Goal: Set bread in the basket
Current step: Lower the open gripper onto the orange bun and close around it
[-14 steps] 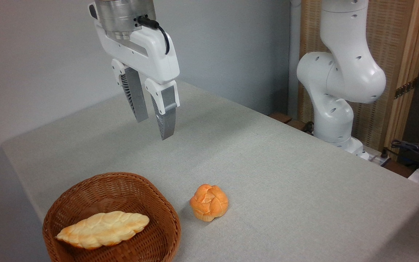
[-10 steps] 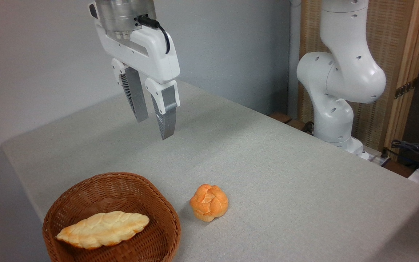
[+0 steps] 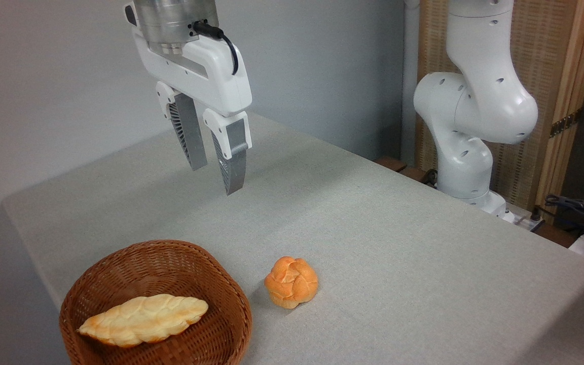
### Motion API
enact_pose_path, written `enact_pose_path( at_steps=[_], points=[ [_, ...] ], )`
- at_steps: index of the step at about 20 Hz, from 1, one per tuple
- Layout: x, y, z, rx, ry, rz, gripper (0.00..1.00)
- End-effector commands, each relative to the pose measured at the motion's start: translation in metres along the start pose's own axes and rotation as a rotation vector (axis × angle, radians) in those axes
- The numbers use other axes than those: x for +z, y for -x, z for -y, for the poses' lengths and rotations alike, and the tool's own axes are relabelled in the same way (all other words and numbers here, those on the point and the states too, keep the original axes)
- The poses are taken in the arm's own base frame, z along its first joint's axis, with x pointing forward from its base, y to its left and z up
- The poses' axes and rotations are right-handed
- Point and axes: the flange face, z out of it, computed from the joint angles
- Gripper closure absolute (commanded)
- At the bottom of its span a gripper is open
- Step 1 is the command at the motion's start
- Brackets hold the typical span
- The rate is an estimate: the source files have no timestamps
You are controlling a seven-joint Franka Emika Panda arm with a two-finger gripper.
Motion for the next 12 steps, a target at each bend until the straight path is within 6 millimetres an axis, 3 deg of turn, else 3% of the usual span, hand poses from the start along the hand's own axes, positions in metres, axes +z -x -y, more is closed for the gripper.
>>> enact_pose_path(
  at_steps=[1, 5, 8, 10, 12],
  points=[
    [0.004, 0.009, 0.000, -0.010, -0.017, 0.021, 0.00],
    [0.014, 0.022, 0.001, 0.000, -0.067, 0.053, 0.00],
    [0.025, 0.042, 0.010, -0.008, -0.089, 0.034, 0.00],
    [0.047, 0.057, 0.007, -0.014, -0.072, 0.049, 0.00],
    [0.088, 0.069, 0.010, -0.029, -0.050, 0.070, 0.00]
  ],
)
